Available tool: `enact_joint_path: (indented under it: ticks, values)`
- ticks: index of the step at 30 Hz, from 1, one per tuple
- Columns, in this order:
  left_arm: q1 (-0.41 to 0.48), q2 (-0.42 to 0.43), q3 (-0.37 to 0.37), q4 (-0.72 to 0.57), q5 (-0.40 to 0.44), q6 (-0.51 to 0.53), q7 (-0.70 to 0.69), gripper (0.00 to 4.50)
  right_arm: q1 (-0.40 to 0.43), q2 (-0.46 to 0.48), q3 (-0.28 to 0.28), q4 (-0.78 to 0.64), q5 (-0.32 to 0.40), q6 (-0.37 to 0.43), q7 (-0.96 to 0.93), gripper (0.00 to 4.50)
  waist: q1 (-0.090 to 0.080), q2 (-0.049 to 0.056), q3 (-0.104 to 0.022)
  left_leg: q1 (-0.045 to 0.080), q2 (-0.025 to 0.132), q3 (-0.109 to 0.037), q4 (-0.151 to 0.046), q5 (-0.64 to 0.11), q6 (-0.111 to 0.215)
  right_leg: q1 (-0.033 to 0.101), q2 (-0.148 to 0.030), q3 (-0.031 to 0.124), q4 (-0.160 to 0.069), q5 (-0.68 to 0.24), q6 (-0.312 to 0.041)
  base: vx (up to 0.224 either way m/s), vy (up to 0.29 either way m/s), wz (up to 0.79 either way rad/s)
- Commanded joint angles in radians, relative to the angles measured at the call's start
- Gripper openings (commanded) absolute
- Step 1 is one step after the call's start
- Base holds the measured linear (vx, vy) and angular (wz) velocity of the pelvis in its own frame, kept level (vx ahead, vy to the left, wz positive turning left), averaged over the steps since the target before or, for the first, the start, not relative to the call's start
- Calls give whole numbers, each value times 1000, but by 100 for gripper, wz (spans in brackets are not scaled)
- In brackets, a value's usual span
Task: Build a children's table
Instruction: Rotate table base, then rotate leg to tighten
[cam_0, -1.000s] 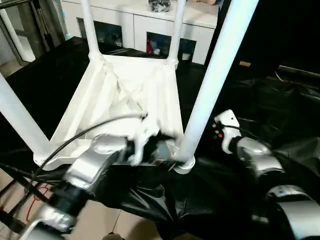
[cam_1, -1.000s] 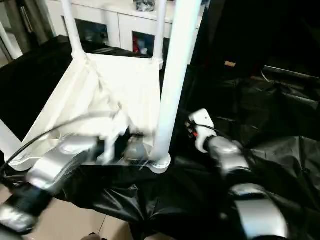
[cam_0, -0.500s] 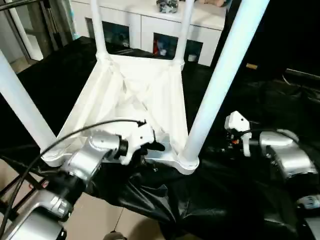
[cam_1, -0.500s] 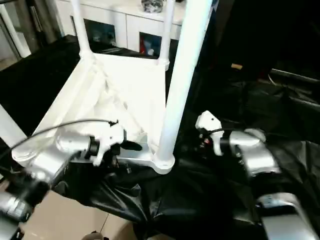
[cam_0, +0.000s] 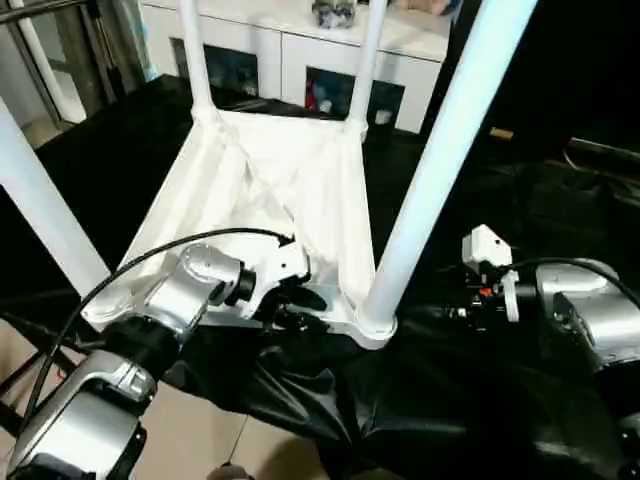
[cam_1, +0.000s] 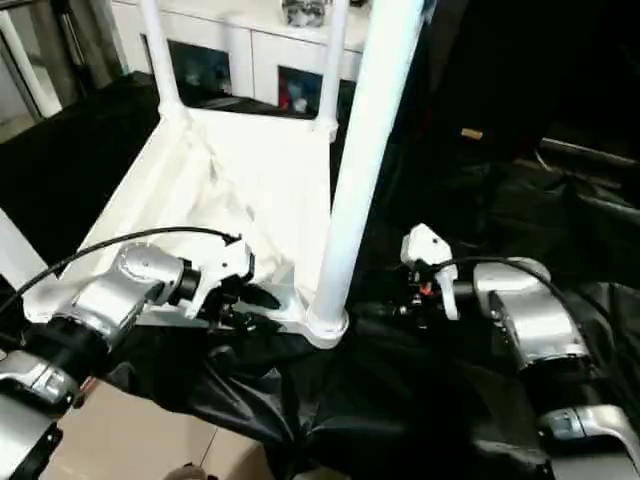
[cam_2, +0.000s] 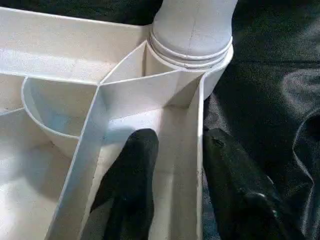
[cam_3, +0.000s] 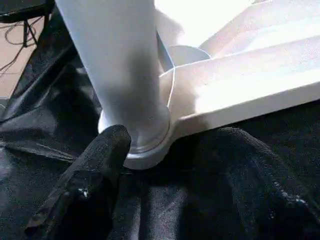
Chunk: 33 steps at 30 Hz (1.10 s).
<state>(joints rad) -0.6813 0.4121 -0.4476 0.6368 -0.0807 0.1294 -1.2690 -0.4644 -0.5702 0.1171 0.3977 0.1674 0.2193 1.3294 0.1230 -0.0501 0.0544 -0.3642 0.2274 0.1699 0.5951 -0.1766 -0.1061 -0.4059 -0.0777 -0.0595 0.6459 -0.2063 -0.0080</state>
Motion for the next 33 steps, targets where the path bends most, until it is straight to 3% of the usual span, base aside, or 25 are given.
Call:
enact_joint_path:
  ticks: [1, 4, 5, 13, 14, 16, 18, 22, 26, 28, 29, 33]
  values:
    - [2, 14, -32, 25, 34, 23, -32, 147, 10, -20, 0, -35, 22, 29, 18, 315, 7, 3, -67, 7, 2, 7, -65, -175, 29, 61, -51, 38, -79, -97, -225, 0, 0, 0]
    - [2, 18, -34, 30, 44, 26, -51, 128, 19, -26, 1, -61, 29, 58, 22, 315, 7, 3, -68, 6, 2, 7, -64, -161, 35, 62, -51, 38, -77, -69, -231, 0, 0, 0]
    - [2, 18, -32, 33, 48, 26, -53, 111, 22, -28, 1, -71, 35, 71, 22, 344, 8, 0, -68, 6, 1, 8, -64, -159, 35, 63, -52, 37, -76, -73, -232, 0, 0, 0]
    - [23, 35, -25, 18, 67, 70, -42, 45, 35, -29, -4, -126, 90, 174, 41, 403, 3, 0, -63, 6, 3, 7, -68, -189, 27, 60, -55, 38, -85, -142, -219, 0, 0, 0]
    - [34, 37, -7, 7, 68, 87, -14, 23, 38, -20, -4, -125, 73, 141, 9, 428, 3, 2, -63, 7, 4, 6, -68, -194, 25, 59, -56, 38, -85, -151, -218, 0, 0, 0]
    - [43, 38, 11, -2, 61, 116, 9, 13, 37, -7, 0, -108, 49, 98, -24, 435, 1, 2, -59, 9, 4, 7, -71, -221, 14, 55, -59, 39, -91, -205, -205, 0, 0, 0]
    - [55, 35, 37, -17, 54, 151, 50, 8, 42, 4, 10, -105, 36, 77, -36, 437, -1, -2, -55, 14, 2, 4, -75, -265, 3, 55, -61, 39, -104, -327, -170, 0, 0, 0]
    - [78, 6, 109, -57, 29, 207, 169, 4, 48, 60, 15, -92, 26, 15, -88, 437, -9, -5, -56, 7, 1, -1, -78, -273, -4, 55, -59, 35, -106, -370, -140, 0, 0, 0]
    - [100, -5, 121, -95, 20, 204, 184, 4, 44, 93, 37, -74, 5, -16, -123, 437, -21, -7, -57, 5, -2, -1, -77, -250, 4, 55, -56, 35, -105, -351, -136, 0, 0, 0]
    - [115, -15, 129, -116, 12, 201, 191, 4, 33, 121, 53, -49, -12, -40, -152, 437, -23, -6, -58, 7, -3, 3, -75, -233, 15, 52, -53, 38, -103, -309, -149, 0, 0, 0]
    - [120, -20, 131, -124, 7, 196, 188, 4, 22, 137, 55, -27, -18, -49, -170, 437, -23, -10, -60, 8, -2, 4, -74, -217, 20, 52, -54, 38, -100, -289, -156, 0, 0, 0]
    - [137, -22, 123, -160, -1, 179, 157, 4, -35, 191, 37, 89, -53, -124, -269, 437, -22, -3, -64, 8, -2, 7, -74, -168, 19, 53, -52, 38, -91, -190, -190, 0, 0, 0]
